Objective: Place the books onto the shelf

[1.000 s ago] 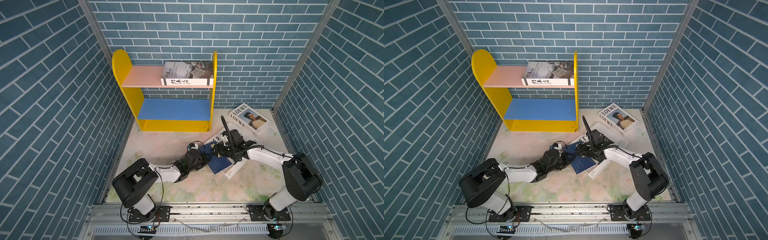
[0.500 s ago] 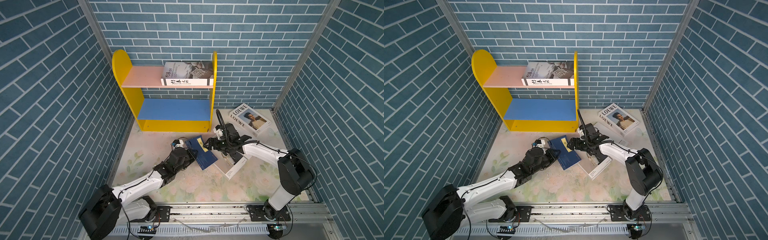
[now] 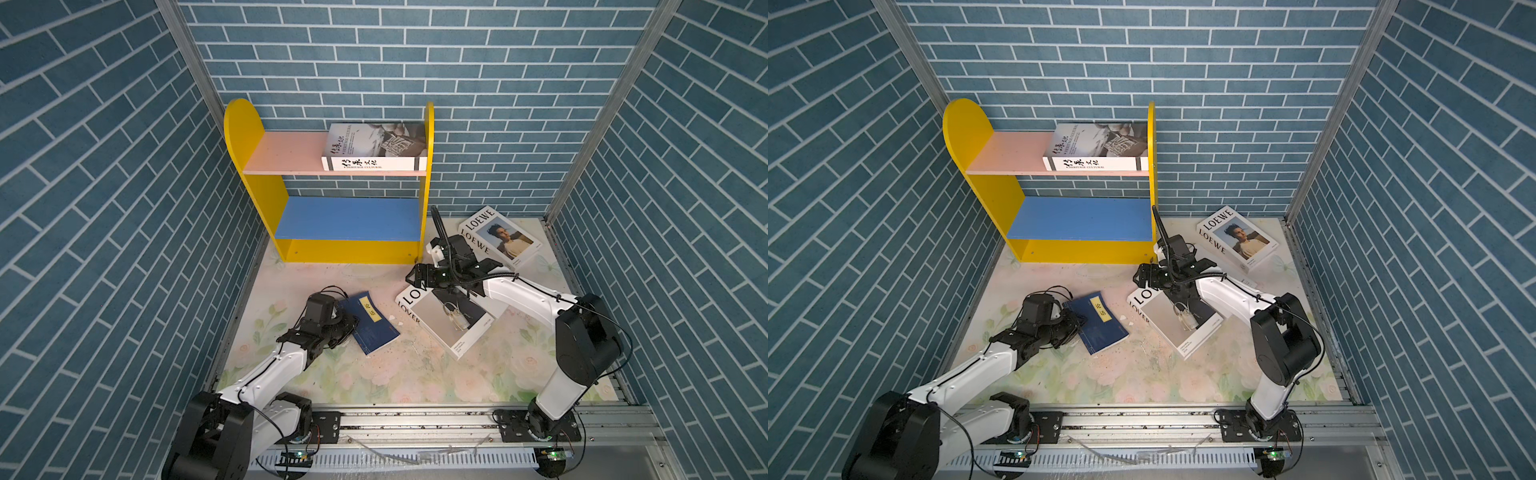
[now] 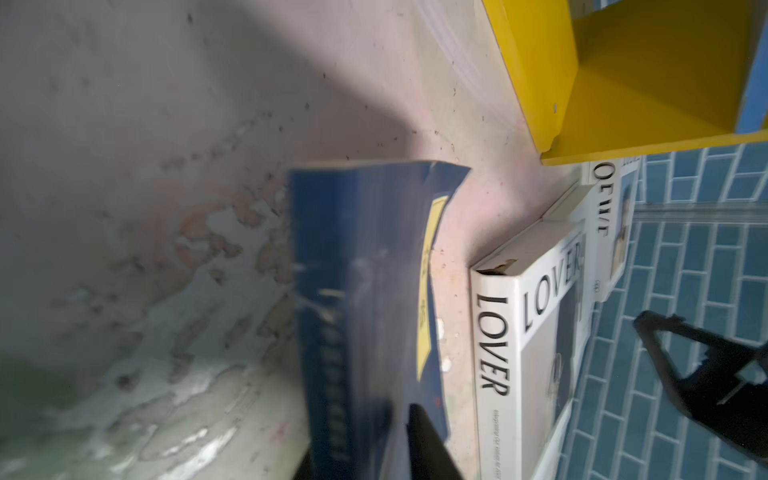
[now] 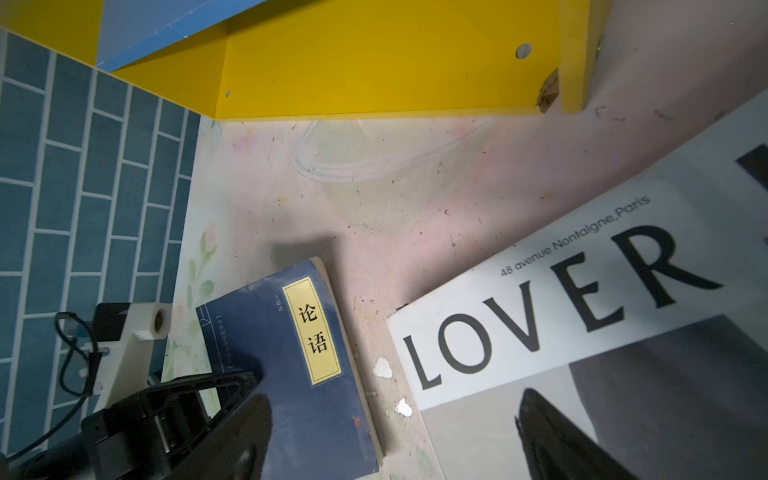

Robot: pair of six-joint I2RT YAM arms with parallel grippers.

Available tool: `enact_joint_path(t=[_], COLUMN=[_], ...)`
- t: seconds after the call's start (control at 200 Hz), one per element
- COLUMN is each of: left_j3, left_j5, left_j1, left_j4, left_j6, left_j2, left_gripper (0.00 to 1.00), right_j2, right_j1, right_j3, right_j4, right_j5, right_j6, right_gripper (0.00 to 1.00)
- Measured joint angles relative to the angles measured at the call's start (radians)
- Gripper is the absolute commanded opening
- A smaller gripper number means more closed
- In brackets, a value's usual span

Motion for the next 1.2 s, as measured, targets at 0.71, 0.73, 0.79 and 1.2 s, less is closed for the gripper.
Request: enact_joint_path(t=[0.71, 0.73, 0.79, 1.2], left_j3=[0.201, 0.203, 0.215, 0.441], left_j5=[-0.032, -0.034, -0.043, -0.074], left_j1=[-0.271, -0.286, -0.332, -0.538], left_j4=[-0.103, -0.090, -0.056, 0.169], left_j6=[-0.053, -0.062, -0.095, -0.306], left_j2=[0.060, 0.080, 0.155, 0.621], left_gripper=[0.94, 0.94, 0.94, 0.93], right_j2=[0.002, 0.001, -0.004, -0.085], right_j1=[-0.225, -0.227, -0.233, -0.248], right_j3=[-0.134, -0.146, -0.188, -0.375], right_j4=[-0.100, -0.101, -0.101, -0.031], right_j5=[0.066, 0.062, 0.050, -0.079], right_j6=[-0.130, -0.135, -0.144, -0.151], right_gripper=[0.95, 0.95, 0.94, 0.90])
